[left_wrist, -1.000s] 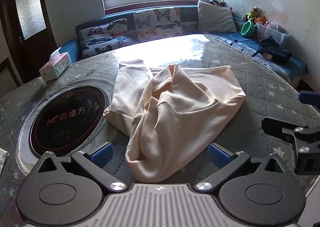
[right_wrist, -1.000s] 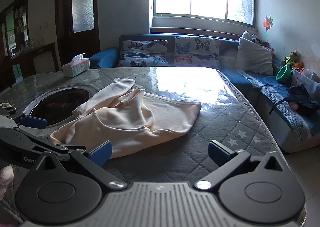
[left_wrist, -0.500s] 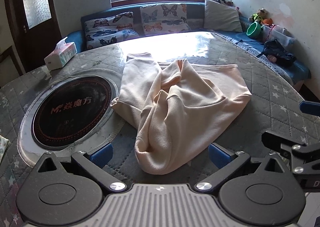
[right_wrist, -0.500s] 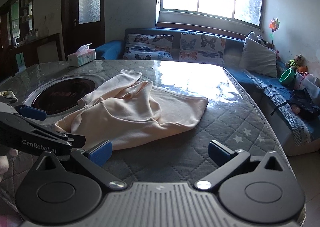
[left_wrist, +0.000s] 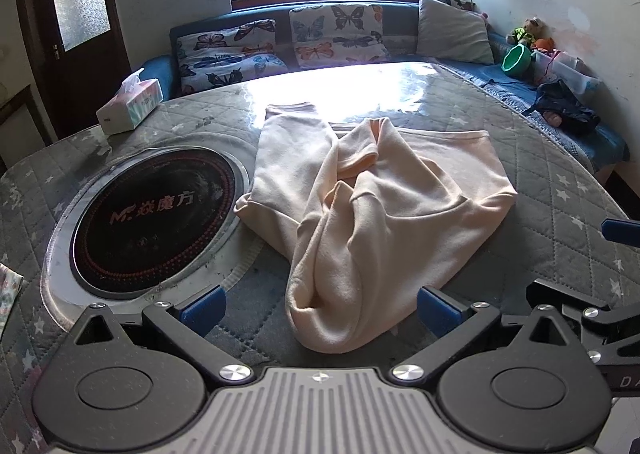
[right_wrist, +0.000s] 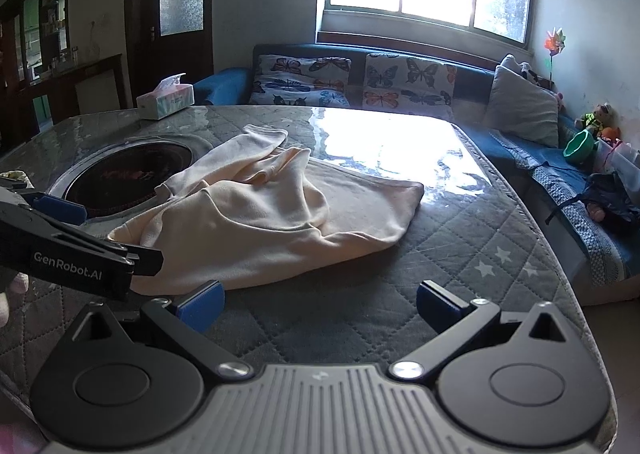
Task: Fold clothes
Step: 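Move both grippers toward the crumpled cream shirt on the table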
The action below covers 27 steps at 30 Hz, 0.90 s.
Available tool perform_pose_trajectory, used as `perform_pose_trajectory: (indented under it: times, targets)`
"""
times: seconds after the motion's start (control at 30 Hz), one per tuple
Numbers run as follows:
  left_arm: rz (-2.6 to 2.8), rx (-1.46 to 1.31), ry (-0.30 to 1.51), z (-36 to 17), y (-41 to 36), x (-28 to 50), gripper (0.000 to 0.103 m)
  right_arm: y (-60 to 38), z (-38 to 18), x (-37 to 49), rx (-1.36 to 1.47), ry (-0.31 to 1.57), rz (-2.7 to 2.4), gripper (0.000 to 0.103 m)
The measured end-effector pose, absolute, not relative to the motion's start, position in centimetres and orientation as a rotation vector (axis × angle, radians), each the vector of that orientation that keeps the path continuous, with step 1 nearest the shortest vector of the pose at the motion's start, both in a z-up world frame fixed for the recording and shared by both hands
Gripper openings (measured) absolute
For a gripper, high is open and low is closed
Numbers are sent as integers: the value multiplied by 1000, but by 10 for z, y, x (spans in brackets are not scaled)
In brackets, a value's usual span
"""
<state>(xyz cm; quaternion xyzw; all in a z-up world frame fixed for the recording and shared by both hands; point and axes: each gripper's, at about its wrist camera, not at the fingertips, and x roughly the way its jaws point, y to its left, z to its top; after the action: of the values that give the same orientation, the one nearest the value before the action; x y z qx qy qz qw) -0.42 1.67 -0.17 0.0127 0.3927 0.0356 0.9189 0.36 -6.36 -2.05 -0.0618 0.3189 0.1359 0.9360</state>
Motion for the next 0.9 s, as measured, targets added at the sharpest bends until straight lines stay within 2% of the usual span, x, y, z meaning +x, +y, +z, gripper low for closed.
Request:
perform_pose_trajectory:
  times: [0.9]
  targets:
    - [61,23,802,8,39,36,103,-52,-13,57,-120,691,325,103]
